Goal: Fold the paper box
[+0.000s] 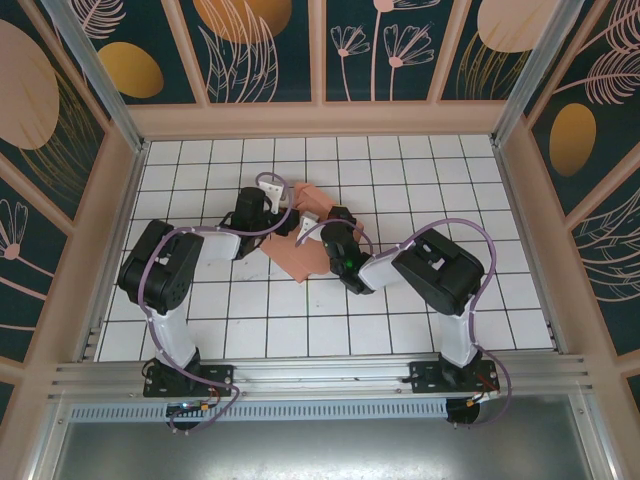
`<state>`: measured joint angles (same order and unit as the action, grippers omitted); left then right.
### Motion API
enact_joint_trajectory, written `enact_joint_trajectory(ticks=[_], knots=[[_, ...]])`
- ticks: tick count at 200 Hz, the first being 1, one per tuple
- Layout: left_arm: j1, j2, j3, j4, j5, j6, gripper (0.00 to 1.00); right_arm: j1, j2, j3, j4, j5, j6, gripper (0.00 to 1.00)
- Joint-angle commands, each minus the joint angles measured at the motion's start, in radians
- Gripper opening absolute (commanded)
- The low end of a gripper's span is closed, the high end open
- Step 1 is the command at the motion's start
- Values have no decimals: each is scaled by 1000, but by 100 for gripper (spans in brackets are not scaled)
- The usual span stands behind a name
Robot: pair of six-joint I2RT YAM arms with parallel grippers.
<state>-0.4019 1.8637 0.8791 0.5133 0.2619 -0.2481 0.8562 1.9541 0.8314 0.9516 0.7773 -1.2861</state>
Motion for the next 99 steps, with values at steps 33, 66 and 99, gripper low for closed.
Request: enact_joint_trajectory(ticks=[33,66,99], knots=[[91,-101,-110,141,109,-47,40,-13,-26,5,-34,-27,58,0],[168,-55,-54,79,117,-66,48,-14,-36,1,-37,-33,67,0],[174,87,146,-101,120,-12,48,-13,-40,5,-37,-38,64,0]])
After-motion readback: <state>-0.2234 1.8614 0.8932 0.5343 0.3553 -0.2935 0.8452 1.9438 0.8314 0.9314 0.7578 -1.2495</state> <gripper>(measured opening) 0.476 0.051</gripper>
